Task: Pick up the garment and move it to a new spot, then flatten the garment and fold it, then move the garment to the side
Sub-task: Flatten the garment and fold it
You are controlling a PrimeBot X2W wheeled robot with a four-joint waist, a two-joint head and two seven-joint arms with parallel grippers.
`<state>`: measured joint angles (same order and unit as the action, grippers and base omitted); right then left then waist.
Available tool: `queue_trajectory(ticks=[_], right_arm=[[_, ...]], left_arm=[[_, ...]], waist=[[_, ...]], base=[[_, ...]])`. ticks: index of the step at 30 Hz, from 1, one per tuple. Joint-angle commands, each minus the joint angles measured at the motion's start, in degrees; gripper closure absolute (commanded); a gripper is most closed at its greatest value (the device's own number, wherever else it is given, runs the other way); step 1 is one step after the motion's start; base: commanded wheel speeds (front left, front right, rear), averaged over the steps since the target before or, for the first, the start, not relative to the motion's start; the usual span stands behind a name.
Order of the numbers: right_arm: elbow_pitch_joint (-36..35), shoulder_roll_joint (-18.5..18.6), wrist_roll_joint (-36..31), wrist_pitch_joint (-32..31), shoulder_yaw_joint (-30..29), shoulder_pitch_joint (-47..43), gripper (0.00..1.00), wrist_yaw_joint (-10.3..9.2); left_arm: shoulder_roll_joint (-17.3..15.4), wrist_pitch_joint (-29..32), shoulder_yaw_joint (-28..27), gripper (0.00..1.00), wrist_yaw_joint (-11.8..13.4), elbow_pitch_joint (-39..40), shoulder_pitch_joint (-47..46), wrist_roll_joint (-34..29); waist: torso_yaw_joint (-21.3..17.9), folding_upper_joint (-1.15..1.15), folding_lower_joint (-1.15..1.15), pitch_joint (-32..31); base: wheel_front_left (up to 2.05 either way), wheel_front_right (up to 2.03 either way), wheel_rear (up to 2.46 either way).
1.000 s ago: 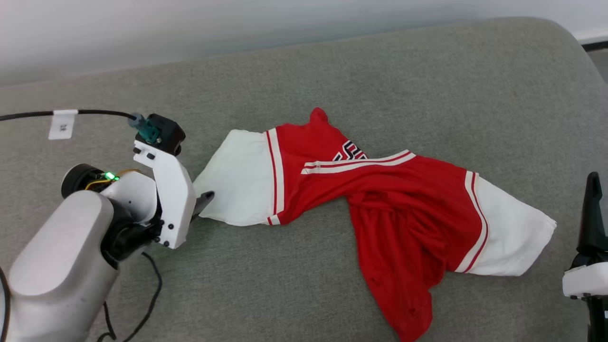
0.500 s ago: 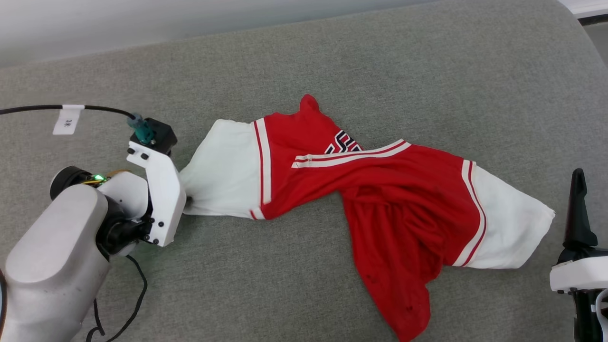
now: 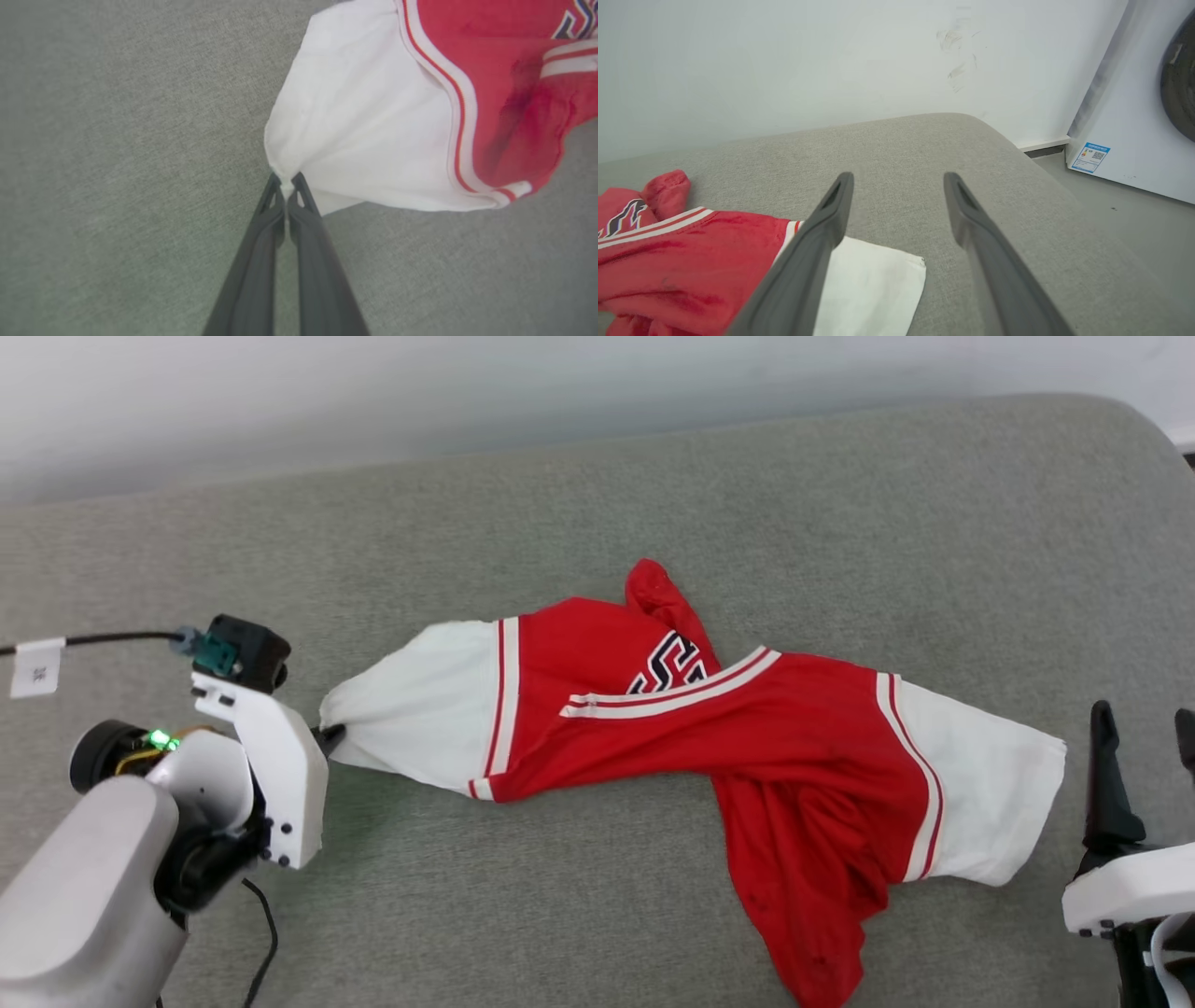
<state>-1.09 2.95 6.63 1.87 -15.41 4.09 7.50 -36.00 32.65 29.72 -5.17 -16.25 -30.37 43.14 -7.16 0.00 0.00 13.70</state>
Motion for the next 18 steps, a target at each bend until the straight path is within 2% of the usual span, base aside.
queue_trajectory(ticks=[1, 11, 15, 18], right_arm=[[-0.3, -0.1, -0.3, -0.5, 0.2, -0.6, 0.00, -0.02], [-1.5, 2.0, 0.7, -10.9, 3.2, -3.7, 0.00, -0.02], [-2.7, 5.3, 1.8, -18.8, 5.7, -3.6, 0.00, -0.02], [-4.3, 9.7, 5.3, -28.0, 8.4, -2.5, 0.00, -0.03]], left_arm=[[-0.5, -0.7, -0.3, 1.00, 0.6, 1.3, 1.6, 0.3], [-3.6, -6.0, -3.7, 1.00, 6.9, 19.4, 16.2, 2.4], [-3.9, -7.1, -4.0, 1.00, 9.6, 25.7, 21.2, 2.7], [-4.6, -7.1, -3.9, 1.00, 11.3, 30.0, 23.7, 1.9]], waist=[[1.6, 0.00, 0.00, -1.6], [6.3, 0.00, 0.00, -4.3], [7.7, 0.00, 0.00, -4.3], [8.5, 0.00, 0.00, -3.9]], base=[[0.00, 0.00, 0.00], [0.00, 0.00, 0.00], [0.00, 0.00, 0.00], [0.00, 0.00, 0.00]])
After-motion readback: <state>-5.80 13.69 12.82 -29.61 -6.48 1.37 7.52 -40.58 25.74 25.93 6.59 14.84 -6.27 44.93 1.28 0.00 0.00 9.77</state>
